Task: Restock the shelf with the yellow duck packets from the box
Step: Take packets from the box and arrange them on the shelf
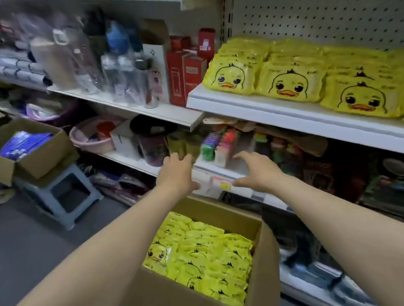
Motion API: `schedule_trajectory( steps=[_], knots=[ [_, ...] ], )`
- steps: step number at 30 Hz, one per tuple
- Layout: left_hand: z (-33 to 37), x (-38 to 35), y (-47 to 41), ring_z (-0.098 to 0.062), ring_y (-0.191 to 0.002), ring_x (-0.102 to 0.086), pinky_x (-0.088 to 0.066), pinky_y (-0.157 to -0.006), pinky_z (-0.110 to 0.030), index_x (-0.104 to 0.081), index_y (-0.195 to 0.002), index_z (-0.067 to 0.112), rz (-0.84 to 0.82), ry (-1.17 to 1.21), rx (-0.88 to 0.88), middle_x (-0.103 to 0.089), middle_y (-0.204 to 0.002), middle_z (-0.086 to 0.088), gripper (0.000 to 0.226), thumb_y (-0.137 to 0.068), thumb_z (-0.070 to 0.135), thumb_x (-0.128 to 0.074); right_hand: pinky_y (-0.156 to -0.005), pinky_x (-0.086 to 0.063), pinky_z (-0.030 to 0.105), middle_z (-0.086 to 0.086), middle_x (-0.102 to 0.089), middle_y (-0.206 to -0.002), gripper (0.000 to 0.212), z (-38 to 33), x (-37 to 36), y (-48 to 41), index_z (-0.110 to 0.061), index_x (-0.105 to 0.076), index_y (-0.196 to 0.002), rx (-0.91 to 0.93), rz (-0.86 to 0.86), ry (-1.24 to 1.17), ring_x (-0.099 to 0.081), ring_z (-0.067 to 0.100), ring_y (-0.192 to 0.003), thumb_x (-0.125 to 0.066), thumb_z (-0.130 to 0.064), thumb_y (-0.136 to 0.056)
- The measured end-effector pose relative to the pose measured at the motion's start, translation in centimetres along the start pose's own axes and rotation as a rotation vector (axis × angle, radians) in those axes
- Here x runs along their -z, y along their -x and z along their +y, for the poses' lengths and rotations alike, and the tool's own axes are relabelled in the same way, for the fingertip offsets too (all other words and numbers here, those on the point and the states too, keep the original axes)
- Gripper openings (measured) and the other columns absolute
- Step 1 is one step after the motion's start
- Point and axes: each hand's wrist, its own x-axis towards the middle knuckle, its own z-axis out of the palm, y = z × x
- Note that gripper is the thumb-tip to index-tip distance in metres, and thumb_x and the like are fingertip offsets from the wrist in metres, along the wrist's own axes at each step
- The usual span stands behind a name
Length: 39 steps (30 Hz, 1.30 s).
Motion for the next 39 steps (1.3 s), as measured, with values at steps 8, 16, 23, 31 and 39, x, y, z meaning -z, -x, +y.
schedule_trajectory(
  steps=[8, 16, 23, 31, 39],
  knots=[
    [-12.2, -4.9, -6.7, -0.034, -0.125, -0.038, -0.043, -0.101, -0.048, -0.046, -0.136, 0.025, -0.234, -0.037, 0.000, -0.043, -0.132, -0.012, 0.072, -0.075, 0.043, -0.079, -0.104, -0.042, 0.035, 0.007, -0.052, -0.142, 0.074, -4.8, -9.9, -6.8, -0.023, -0.049, -0.141, -0.109, -0.148, -0.057, -0.049, 0.027, -0.130, -0.081, -0.040, -0.077],
    [-17.4, -15.6, -7.6, -0.029, -0.121, -0.050, -0.044, -0.095, -0.035, -0.049, -0.137, 0.025, -0.648, 0.030, -0.004, -0.053, -0.133, -0.011, 0.068, -0.078, 0.045, -0.077, -0.093, -0.048, 0.035, 0.007, -0.054, -0.142, 0.071, -1.4, -20.3, -8.0, -0.022, -0.050, -0.141, -0.259, -0.439, -0.045, -0.059, 0.029, -0.118, -0.078, -0.047, -0.080],
    [-22.2, -23.7, -5.9, -0.024, -0.119, -0.053, -0.043, -0.089, -0.028, -0.057, -0.128, 0.023, -0.940, 0.121, 0.069, -0.058, -0.132, -0.003, 0.059, -0.078, 0.047, -0.077, -0.095, -0.048, 0.037, 0.007, -0.056, -0.138, 0.064, 0.0, -30.4, -7.5, -0.022, -0.050, -0.138, -0.344, -0.664, -0.161, -0.053, 0.027, -0.125, -0.077, -0.041, -0.083],
    [-26.8, -29.0, -5.8, -0.023, -0.135, -0.041, -0.035, -0.102, -0.027, -0.053, -0.138, 0.026, -1.041, 0.142, 0.136, -0.045, -0.148, -0.003, 0.062, -0.082, 0.040, -0.075, -0.098, -0.047, 0.036, 0.007, -0.053, -0.142, 0.066, 0.2, -39.0, -7.4, -0.026, -0.048, -0.141, -0.387, -0.840, -0.281, -0.054, 0.027, -0.124, -0.079, -0.037, -0.083],
    [-27.9, -32.9, -6.1, -0.028, -0.131, -0.042, -0.038, -0.107, -0.036, -0.048, -0.139, 0.035, -1.042, -0.016, 0.069, -0.042, -0.143, -0.006, 0.070, -0.077, 0.061, -0.069, -0.101, -0.045, 0.035, 0.002, -0.051, -0.143, 0.062, 1.6, -42.4, -7.0, -0.025, -0.052, -0.136, -0.422, -0.855, -0.365, -0.051, 0.023, -0.129, -0.081, -0.029, -0.081]
  ],
)
